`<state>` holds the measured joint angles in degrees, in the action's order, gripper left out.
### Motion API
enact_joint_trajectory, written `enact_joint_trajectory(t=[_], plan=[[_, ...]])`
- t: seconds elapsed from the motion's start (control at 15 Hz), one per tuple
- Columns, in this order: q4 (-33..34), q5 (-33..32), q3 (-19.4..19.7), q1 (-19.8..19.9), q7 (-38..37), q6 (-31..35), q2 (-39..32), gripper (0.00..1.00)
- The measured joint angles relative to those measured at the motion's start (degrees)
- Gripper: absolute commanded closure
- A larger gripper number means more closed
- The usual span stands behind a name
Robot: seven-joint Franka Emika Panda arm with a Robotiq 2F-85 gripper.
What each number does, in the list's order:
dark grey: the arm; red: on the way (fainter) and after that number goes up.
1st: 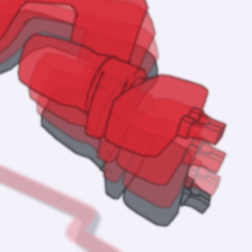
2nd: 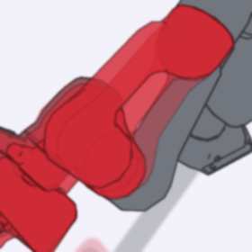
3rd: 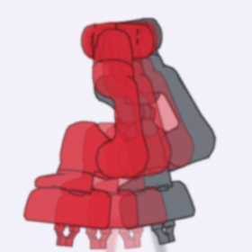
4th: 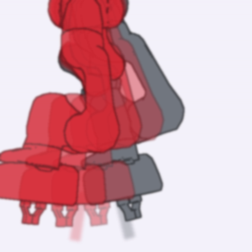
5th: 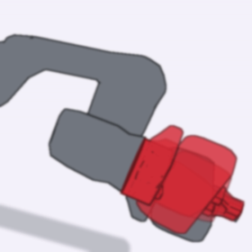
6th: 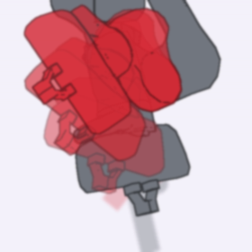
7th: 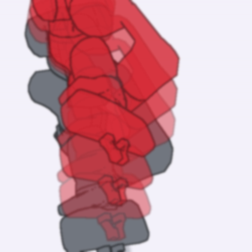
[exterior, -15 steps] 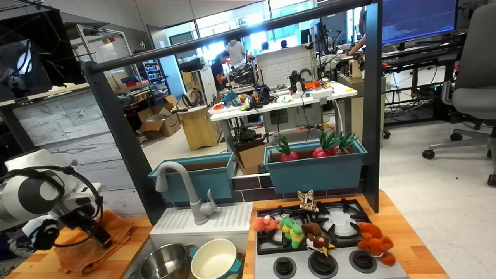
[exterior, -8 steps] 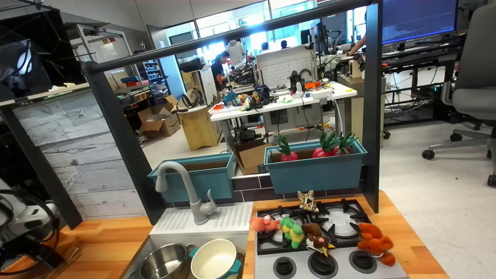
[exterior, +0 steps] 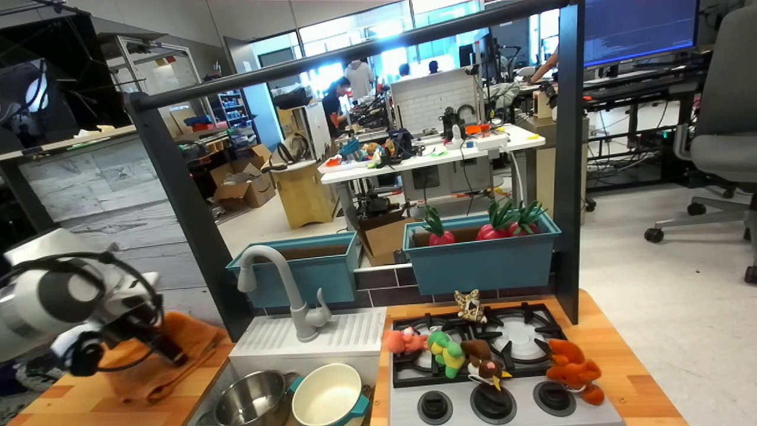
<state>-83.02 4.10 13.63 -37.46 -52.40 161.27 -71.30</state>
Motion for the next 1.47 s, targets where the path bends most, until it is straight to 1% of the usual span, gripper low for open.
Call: enact_joint_trajectory(t=[0.2, 0.27, 0.47, 0.67, 0.87, 1.0, 1.07, 1.2, 1.33, 1.47], plan=[[-0.98, -0.17, 5.83, 2.99, -3.61, -0.27, -0.19, 0.00], [-1.01, -0.41, 6.53, 3.53, -4.26, -0.76, -0.37, 0.00], [0.07, -1.11, 6.20, 2.39, -7.00, -2.51, -1.17, 0.00], [1.91, -2.89, 3.45, -0.29, -7.97, -2.71, -2.48, 0.00], [4.28, -3.07, 0.19, -4.25, -8.09, -2.88, -3.39, 0.00], [6.69, -3.07, -0.07, -6.31, -9.28, -4.64, -4.31, 0.00], [7.79, -3.07, 0.13, -6.53, -10.08, -5.87, -4.76, 0.00], [9.24, -3.06, 2.02, -6.16, -12.43, -8.62, -5.49, 0.00], [8.95, -3.72, 5.70, -5.28, -14.80, -11.36, -5.77, 0.00], [7.84, -6.14, 8.81, -3.72, -15.77, -14.03, -5.75, 0.00]])
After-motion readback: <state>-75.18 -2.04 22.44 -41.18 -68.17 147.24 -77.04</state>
